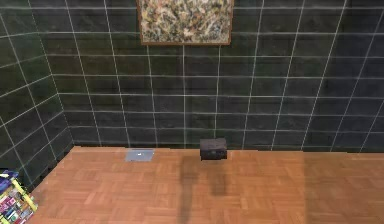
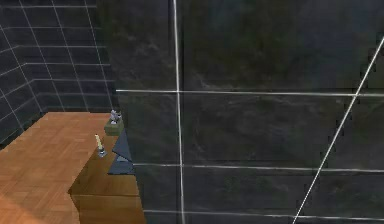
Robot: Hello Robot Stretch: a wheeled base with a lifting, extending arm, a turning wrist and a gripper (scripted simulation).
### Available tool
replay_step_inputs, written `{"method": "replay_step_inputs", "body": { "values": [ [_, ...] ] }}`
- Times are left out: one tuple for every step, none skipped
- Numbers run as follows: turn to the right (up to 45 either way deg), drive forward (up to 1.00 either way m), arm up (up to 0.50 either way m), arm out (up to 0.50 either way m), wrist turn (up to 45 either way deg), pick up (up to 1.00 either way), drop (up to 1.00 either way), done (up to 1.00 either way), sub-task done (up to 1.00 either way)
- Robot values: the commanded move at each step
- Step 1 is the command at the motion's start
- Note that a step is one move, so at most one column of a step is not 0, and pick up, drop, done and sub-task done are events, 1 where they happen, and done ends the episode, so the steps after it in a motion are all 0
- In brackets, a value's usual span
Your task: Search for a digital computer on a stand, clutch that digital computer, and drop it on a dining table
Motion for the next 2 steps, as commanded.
{"method": "replay_step_inputs", "body": {
  "values": [
    [-15.0,0.0,0.0,0.0,0.0,0.0,0.0,0.0,0.0],
    [0.0,0.0,0.5,0.0,0.0,0.0,0.0,0.0,0.0]
  ]
}}
